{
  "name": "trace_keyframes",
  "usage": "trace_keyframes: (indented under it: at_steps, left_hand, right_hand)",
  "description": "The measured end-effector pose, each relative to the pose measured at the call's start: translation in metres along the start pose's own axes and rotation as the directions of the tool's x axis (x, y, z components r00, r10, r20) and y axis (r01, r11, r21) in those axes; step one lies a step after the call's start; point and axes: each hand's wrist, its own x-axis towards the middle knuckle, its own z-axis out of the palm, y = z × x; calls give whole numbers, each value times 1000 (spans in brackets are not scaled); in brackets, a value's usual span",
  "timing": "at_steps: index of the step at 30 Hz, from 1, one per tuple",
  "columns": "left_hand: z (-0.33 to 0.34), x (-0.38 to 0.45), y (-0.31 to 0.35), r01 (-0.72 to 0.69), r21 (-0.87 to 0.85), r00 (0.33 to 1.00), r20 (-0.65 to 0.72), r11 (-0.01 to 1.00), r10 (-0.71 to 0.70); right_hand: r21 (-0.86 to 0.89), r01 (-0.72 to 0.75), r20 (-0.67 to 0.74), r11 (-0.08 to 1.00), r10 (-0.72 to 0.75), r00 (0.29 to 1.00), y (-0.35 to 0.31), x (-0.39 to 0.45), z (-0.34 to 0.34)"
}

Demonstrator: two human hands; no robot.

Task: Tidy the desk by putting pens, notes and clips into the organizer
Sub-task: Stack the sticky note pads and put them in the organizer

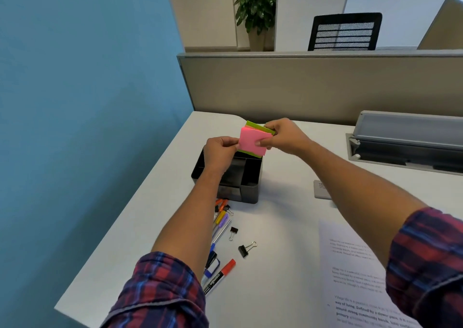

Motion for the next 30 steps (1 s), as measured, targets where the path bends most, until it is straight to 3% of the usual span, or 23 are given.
trace_keyframes:
  at_steps: [3, 6, 9, 13, 16, 24, 30]
  left_hand:
    - [9, 8, -4, -11, 83, 999, -45, 996, 15]
    - [12, 12, -8, -40, 163, 998, -33, 986, 46]
    - [12, 16, -14, -103, 285, 994, 6, 953, 106]
    - [13, 20, -18, -174, 430, 984, 53, 886, 168]
    - [15, 21, -21, -192, 496, 981, 62, 847, 185]
    - [14, 22, -33, -150, 484, 985, -2, 862, 172]
    - [12, 26, -29, -127, 531, 988, -4, 838, 153]
  right_hand:
    - [-196, 54, 38, 979, -47, 998, -7, 9, -2]
    - [-444, 95, 71, 891, -71, 995, -13, 17, 0]
    - [-561, 113, 54, 820, -100, 993, -14, 23, 7]
    - [-624, 129, 31, 770, -141, 989, -5, 22, 22]
    - [-597, 120, 11, 793, -141, 990, 4, 18, 29]
    - [-480, 113, -28, 870, -144, 989, 19, 7, 46]
    - [-626, 121, -18, 770, -170, 985, 15, 8, 52]
